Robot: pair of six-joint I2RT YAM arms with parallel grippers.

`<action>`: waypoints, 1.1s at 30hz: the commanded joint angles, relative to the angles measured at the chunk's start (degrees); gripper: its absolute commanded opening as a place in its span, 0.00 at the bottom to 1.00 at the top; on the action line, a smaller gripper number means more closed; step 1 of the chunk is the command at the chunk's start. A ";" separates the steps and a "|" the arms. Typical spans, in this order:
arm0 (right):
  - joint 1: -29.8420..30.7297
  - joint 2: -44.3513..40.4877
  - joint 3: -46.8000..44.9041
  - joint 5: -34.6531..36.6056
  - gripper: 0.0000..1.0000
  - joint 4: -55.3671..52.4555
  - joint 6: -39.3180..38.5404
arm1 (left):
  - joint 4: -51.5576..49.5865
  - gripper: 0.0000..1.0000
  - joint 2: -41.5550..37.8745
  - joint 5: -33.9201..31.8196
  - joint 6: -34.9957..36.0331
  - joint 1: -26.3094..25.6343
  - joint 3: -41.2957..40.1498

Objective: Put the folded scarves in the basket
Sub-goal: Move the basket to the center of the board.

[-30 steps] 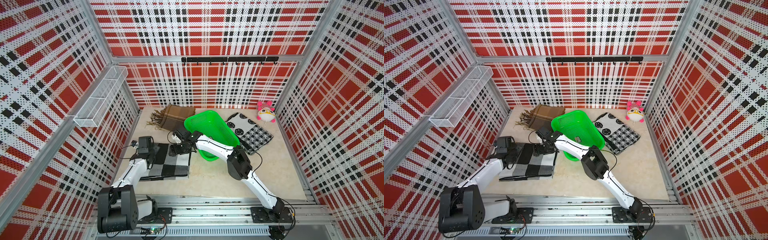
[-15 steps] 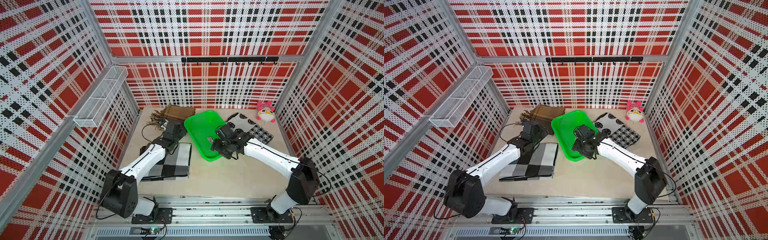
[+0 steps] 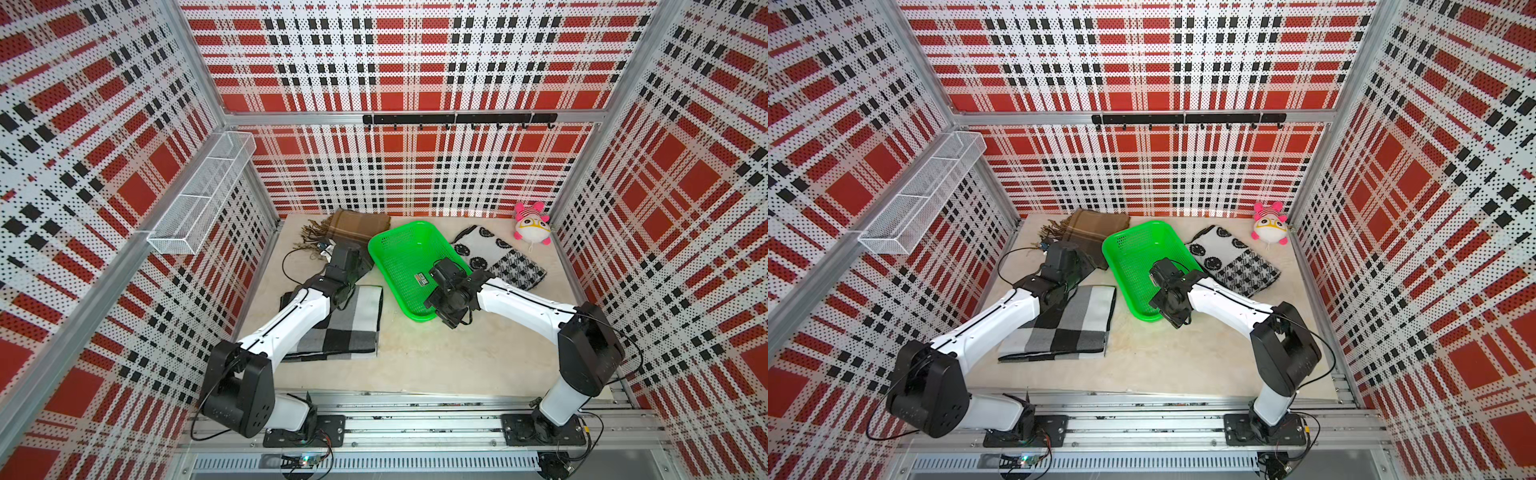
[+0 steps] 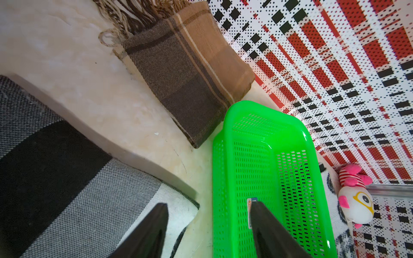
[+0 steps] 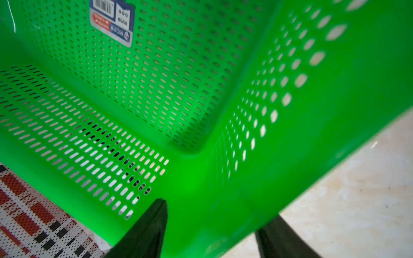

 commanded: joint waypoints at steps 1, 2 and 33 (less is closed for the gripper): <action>-1.68 0.34 0.30 4.09 0.57 -2.53 1.79 | -0.18 0.65 -1.01 -0.93 1.20 0.01 -0.51; -1.90 -0.09 -0.31 4.62 0.55 -2.56 2.02 | -0.09 0.65 -1.01 -0.86 1.28 -0.01 -0.51; -15.56 -24.86 -18.59 14.06 0.06 -20.28 -24.67 | 3.66 0.67 12.03 11.09 14.38 -1.07 10.44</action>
